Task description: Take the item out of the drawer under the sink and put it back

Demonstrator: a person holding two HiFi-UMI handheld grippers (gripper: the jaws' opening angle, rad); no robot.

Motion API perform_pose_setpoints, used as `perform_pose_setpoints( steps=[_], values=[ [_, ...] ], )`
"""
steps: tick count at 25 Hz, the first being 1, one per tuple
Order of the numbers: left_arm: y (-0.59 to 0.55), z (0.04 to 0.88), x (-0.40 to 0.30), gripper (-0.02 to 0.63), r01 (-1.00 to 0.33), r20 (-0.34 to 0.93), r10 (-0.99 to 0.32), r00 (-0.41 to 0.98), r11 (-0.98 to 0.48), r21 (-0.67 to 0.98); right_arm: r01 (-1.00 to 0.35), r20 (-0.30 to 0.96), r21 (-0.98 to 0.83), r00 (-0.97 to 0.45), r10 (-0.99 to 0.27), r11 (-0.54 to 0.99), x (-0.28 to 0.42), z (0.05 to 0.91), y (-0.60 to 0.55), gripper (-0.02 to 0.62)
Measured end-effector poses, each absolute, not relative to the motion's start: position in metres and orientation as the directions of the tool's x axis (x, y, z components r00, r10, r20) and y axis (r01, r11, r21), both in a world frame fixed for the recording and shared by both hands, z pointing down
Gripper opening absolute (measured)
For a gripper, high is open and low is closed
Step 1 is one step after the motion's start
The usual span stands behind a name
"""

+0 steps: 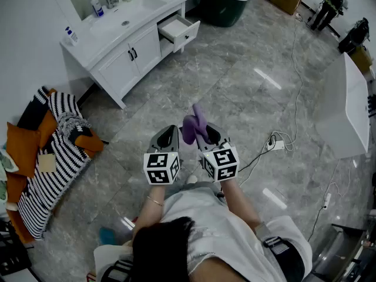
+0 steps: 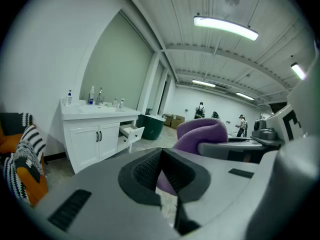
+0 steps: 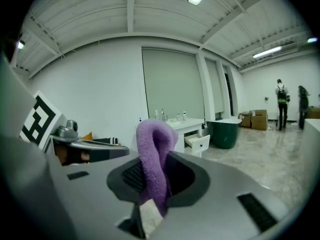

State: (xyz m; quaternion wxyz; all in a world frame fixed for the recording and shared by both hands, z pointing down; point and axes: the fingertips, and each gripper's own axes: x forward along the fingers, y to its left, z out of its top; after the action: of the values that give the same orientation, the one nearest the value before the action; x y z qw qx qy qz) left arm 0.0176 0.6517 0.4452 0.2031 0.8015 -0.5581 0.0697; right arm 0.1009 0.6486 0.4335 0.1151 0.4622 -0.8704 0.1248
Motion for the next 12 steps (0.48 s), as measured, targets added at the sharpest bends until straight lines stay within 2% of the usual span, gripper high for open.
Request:
perform_pose_setpoints(
  steps=[12],
  values=[
    [0.648,0.448,0.01,0.003,-0.921,0.344,-0.861,0.375,-0.302,0.248,-0.837,0.306,-0.139,-0.545,-0.78,0.53,0.093,0.434,0.644,0.087]
  ],
)
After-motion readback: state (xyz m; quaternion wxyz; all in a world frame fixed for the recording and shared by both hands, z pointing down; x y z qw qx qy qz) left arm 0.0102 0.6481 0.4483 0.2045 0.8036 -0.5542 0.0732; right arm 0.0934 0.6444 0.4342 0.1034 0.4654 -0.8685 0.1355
